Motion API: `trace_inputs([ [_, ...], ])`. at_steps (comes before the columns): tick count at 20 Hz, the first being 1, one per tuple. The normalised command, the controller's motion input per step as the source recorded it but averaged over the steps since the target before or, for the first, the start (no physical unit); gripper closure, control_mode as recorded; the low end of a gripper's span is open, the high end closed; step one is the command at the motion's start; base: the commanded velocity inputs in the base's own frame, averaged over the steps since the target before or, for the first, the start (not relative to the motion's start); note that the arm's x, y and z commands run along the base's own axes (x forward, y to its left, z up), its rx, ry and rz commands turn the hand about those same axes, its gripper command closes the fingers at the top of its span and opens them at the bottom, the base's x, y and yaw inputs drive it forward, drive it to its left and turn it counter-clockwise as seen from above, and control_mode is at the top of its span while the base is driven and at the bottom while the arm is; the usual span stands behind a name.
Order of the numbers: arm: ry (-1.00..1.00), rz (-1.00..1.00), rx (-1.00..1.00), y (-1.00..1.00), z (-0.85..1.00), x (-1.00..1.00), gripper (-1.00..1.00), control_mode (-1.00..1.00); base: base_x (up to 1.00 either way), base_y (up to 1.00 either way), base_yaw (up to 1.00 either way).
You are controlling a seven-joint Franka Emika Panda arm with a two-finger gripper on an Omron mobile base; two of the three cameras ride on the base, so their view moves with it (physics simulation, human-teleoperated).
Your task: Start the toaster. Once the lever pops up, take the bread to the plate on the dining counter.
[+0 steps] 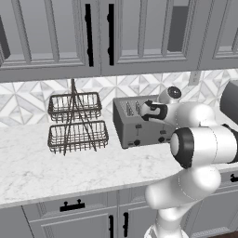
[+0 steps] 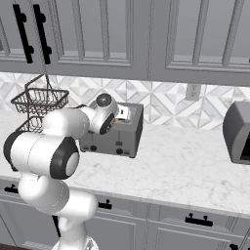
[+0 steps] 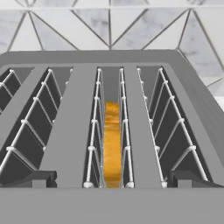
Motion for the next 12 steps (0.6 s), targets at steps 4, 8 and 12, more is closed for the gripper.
trace_inputs([
  [4,0.0,0.0,0.0,0.0,0.0,0.0,-1.0,-1.0,0.0,0.0,0.0],
  [8,0.0,0.0,0.0,0.0,0.0,0.0,-1.0,-1.0,0.0,0.0,0.0],
  [12,0.0,0.0,0.0,0.0,0.0,0.0,-1.0,-1.0,0.0,0.0,0.0],
])
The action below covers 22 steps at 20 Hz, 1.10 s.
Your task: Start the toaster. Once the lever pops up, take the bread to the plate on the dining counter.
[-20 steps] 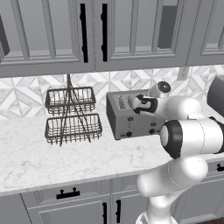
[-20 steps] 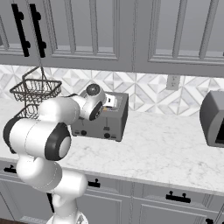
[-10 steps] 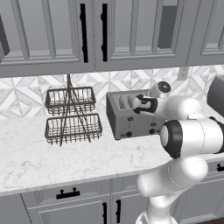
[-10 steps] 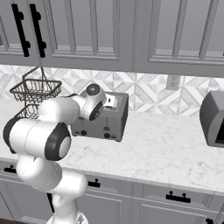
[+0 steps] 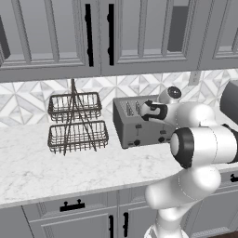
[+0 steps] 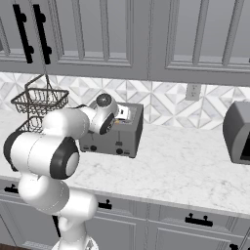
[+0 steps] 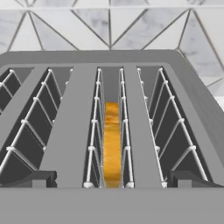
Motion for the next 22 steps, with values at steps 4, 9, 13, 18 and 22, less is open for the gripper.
trace_inputs([
  [4,0.0,0.0,0.0,0.0,0.0,0.0,-1.0,-1.0,0.0,0.0,0.0],
  [9,0.0,0.0,0.0,0.0,0.0,0.0,-1.0,-1.0,0.0,0.0,0.0],
  [13,0.0,0.0,0.0,0.0,0.0,0.0,-1.0,-1.0,0.0,0.0,0.0],
  [18,0.0,0.0,0.0,0.0,0.0,0.0,-1.0,-1.0,0.0,0.0,0.0],
  [22,0.0,0.0,0.0,0.0,0.0,0.0,-1.0,-1.0,0.0,0.0,0.0],
])
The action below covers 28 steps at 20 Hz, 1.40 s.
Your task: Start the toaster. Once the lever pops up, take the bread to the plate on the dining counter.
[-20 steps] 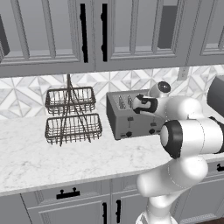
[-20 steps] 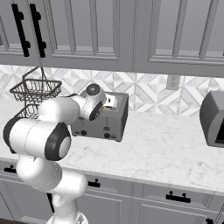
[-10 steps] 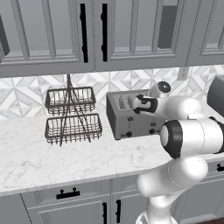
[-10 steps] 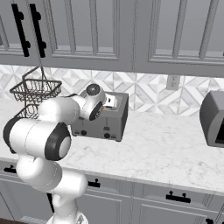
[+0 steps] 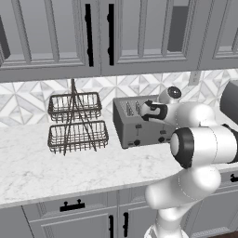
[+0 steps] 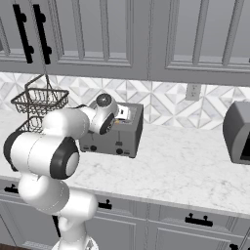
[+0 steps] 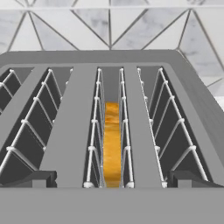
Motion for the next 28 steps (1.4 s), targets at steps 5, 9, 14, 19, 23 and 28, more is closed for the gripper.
trace_inputs([
  [5,0.0,0.0,0.0,0.0,0.0,0.0,-1.0,-1.0,0.0,0.0,0.0],
  [9,0.0,0.0,0.0,0.0,0.0,0.0,-1.0,-1.0,0.0,0.0,0.0],
  [14,0.0,0.0,0.0,0.0,0.0,0.0,-1.0,-1.0,0.0,0.0,0.0],
  [19,0.0,0.0,0.0,0.0,0.0,0.0,-1.0,-1.0,0.0,0.0,0.0],
  [23,0.0,0.0,0.0,0.0,0.0,0.0,-1.0,-1.0,0.0,0.0,0.0],
  [28,0.0,0.0,0.0,0.0,0.0,0.0,-1.0,-1.0,0.0,0.0,0.0],
])
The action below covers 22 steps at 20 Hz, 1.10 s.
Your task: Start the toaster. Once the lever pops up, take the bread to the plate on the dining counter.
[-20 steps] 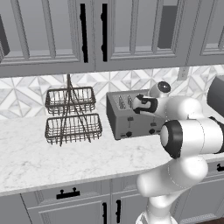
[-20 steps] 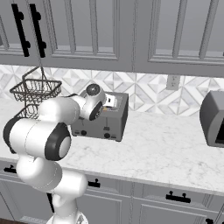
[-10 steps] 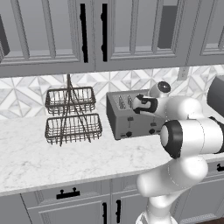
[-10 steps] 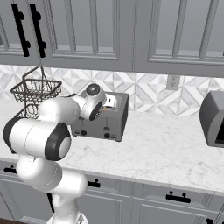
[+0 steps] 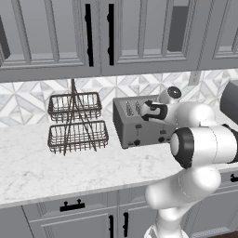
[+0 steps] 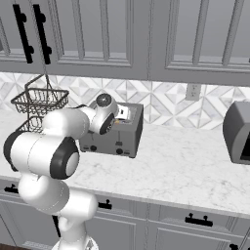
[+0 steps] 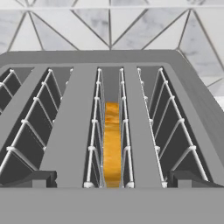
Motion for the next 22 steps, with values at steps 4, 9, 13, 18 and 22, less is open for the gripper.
trace_inputs([
  [4,0.0,0.0,0.0,0.0,0.0,0.0,-1.0,-1.0,0.0,0.0,0.0],
  [9,0.0,0.0,0.0,0.0,0.0,0.0,-1.0,-1.0,0.0,0.0,0.0],
  [13,0.0,0.0,0.0,0.0,0.0,0.0,-1.0,-1.0,0.0,0.0,0.0],
  [18,0.0,0.0,0.0,0.0,0.0,0.0,-1.0,-1.0,0.0,0.0,0.0],
  [22,0.0,0.0,0.0,0.0,0.0,0.0,-1.0,-1.0,0.0,0.0,0.0],
])
